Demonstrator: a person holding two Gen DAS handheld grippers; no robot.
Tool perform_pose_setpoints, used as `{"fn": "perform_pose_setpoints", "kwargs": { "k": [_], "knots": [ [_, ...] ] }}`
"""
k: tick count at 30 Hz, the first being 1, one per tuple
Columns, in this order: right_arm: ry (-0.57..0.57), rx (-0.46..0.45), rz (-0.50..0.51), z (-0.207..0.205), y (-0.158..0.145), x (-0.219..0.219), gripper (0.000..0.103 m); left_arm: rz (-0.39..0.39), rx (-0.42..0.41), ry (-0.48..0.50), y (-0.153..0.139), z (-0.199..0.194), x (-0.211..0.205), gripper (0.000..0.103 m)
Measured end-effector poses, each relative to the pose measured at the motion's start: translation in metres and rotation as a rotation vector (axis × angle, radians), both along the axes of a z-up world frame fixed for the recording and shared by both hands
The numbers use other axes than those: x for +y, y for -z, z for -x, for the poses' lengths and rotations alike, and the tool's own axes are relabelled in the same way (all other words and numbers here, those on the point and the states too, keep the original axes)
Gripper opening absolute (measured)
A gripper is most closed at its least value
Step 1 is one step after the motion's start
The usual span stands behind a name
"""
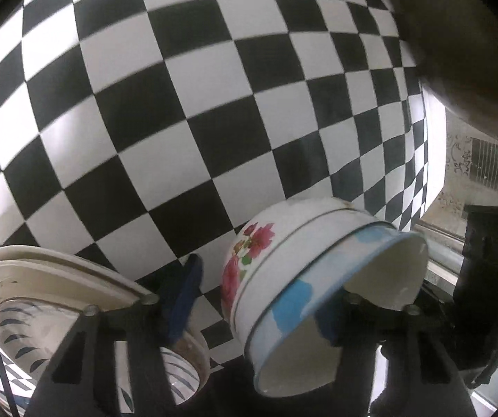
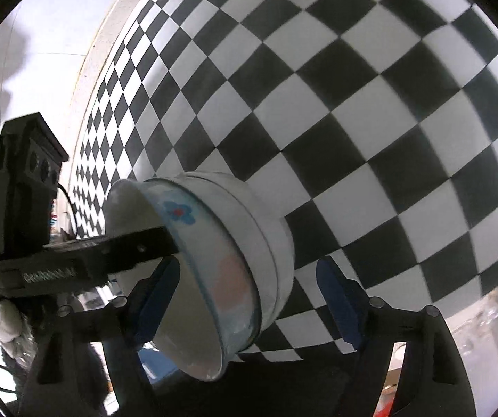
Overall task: Organize plates and bowls
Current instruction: 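Grasp the nested bowl stack rim with the left gripper while the right gripper grasps it too, then lift the nested bowl stack with both grippers and carry it over the plate stack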
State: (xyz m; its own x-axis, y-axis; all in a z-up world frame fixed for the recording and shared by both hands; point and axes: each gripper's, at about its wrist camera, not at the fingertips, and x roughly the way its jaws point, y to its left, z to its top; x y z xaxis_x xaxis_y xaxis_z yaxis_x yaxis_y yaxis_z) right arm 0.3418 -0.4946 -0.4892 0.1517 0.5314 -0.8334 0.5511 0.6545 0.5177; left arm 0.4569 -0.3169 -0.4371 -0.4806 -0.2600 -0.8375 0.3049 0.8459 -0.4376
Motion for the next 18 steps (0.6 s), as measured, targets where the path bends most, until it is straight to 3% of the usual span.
{"fn": "perform_pose_setpoints", "kwargs": {
  "k": [2, 4, 6, 18],
  "knots": [
    [0.006, 0.008, -0.024, -0.001, 0.007, 0.000, 0.077, 0.021, 0.017, -0.025, 0.002, -0.001, 0.001, 0.053],
    [0.011, 0.018, -0.042, -0.001, 0.014, 0.002, 0.062, 0.038, 0.023, -0.030, 0.002, -0.001, 0.001, 0.050],
    [0.011, 0.033, -0.052, -0.002, 0.021, 0.004, 0.055, 0.037, 0.003, -0.010, 0.000, 0.002, -0.002, 0.050],
    [0.008, -0.006, -0.035, 0.006, 0.012, 0.005, 0.051, 0.041, -0.070, -0.021, -0.008, 0.010, 0.005, 0.049]
  ]
}}
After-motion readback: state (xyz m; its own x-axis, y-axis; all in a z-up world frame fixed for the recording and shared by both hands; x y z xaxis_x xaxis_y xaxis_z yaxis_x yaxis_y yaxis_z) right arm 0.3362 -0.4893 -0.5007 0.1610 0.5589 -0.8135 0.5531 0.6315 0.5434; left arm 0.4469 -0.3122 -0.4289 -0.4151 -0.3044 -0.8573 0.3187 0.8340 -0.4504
